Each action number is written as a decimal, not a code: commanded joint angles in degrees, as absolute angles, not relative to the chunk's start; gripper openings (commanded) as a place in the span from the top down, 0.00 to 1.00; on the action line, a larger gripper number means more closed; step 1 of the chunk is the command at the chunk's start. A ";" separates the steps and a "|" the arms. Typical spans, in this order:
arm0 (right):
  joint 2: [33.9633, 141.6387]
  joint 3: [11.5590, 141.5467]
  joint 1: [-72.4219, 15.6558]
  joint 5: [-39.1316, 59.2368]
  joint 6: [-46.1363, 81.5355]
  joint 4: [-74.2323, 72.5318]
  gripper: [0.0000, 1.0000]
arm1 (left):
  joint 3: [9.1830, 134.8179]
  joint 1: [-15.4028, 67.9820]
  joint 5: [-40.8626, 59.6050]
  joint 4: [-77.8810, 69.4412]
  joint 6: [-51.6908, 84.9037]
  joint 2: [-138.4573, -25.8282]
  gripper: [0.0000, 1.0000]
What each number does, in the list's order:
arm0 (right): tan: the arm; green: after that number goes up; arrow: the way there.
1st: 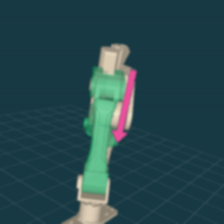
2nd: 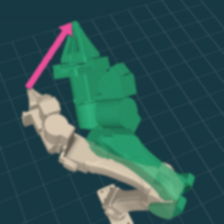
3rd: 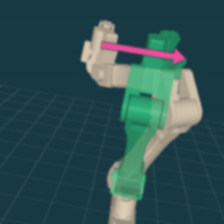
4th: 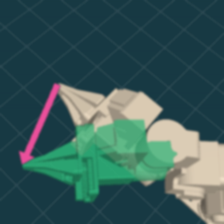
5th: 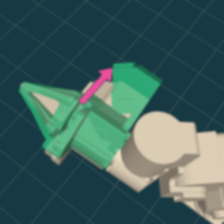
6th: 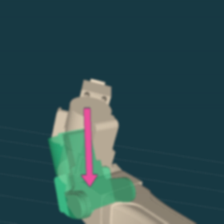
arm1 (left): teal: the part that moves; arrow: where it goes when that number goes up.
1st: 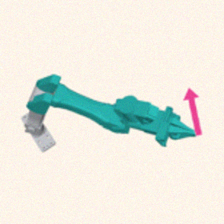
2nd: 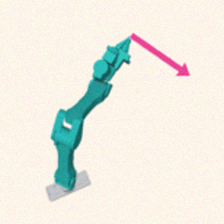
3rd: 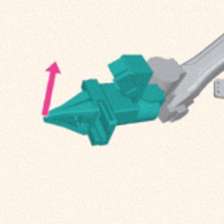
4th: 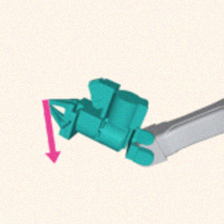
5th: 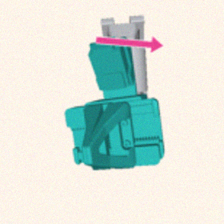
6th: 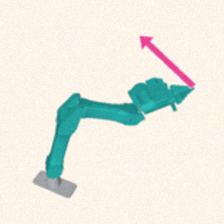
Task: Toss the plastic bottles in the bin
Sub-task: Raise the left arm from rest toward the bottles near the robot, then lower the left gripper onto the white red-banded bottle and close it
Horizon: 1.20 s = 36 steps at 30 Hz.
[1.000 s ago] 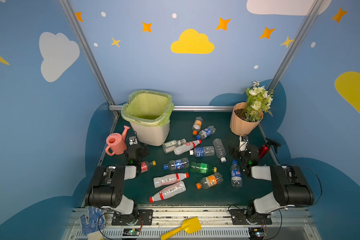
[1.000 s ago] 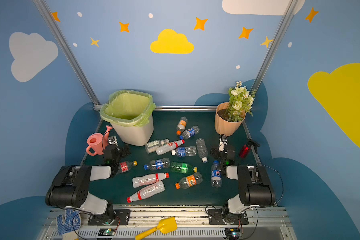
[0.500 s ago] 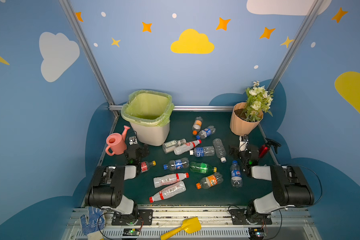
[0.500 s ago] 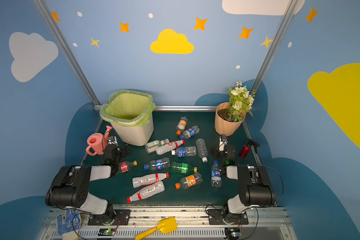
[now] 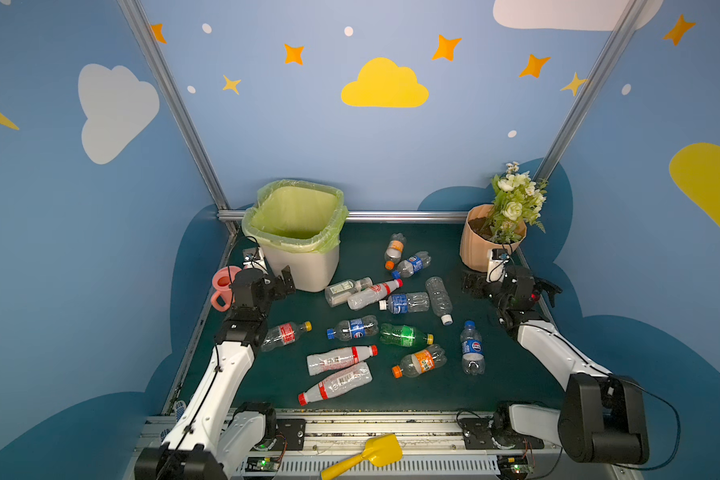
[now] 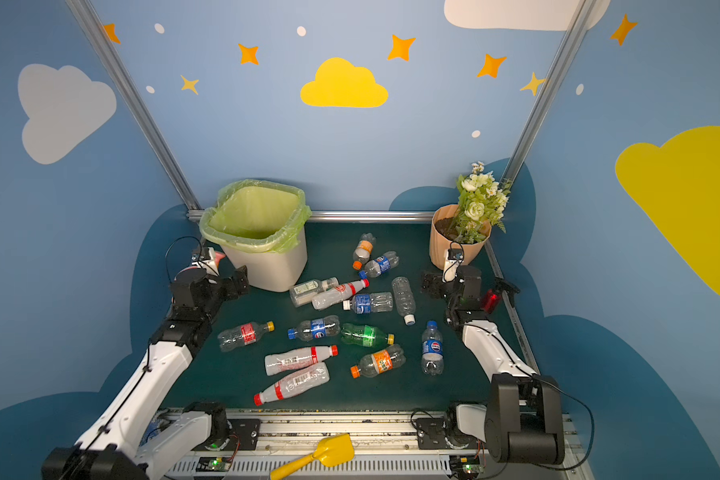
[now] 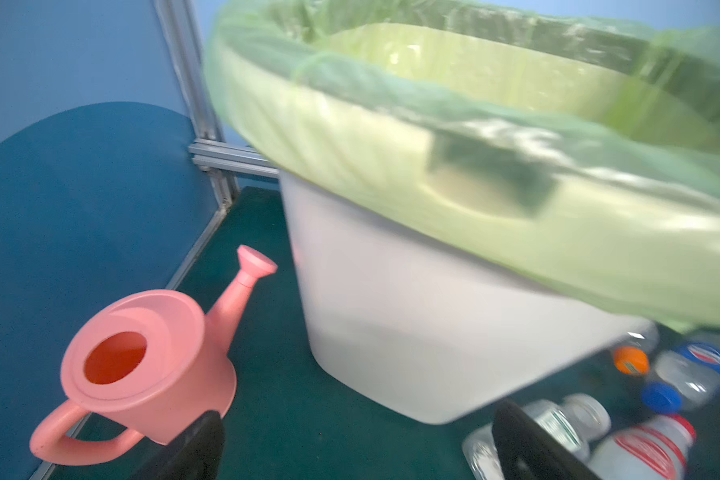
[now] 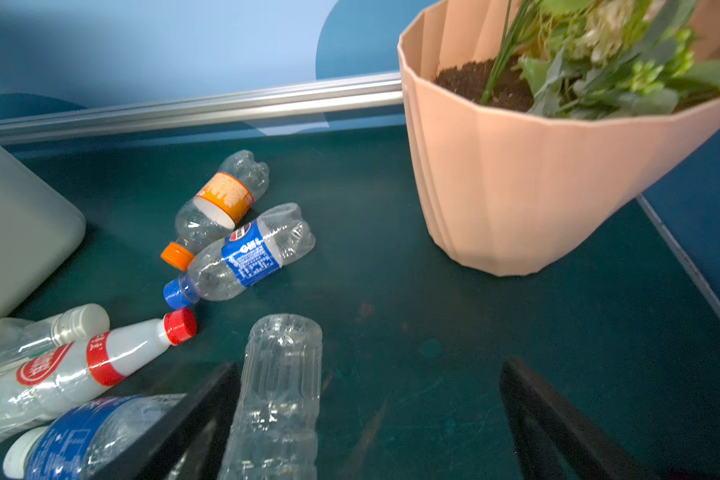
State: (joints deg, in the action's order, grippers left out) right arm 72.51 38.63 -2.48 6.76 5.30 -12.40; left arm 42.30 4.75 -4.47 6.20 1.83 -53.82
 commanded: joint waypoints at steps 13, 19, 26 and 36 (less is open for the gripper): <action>75.12 43.97 -3.01 5.40 12.74 -6.06 0.03 | 61.82 42.95 -12.78 49.97 -13.69 -60.13 0.01; 74.01 44.04 -3.12 4.58 13.09 -5.36 0.03 | 64.84 56.84 -15.91 62.61 -10.55 -69.85 0.03; 73.82 43.74 -3.10 4.92 14.15 -5.80 0.03 | 64.56 61.25 -11.76 68.60 -11.01 -76.87 0.07; 74.32 43.90 -3.12 3.96 14.03 -5.31 0.03 | 64.72 63.14 -4.52 69.71 -12.12 -86.14 0.18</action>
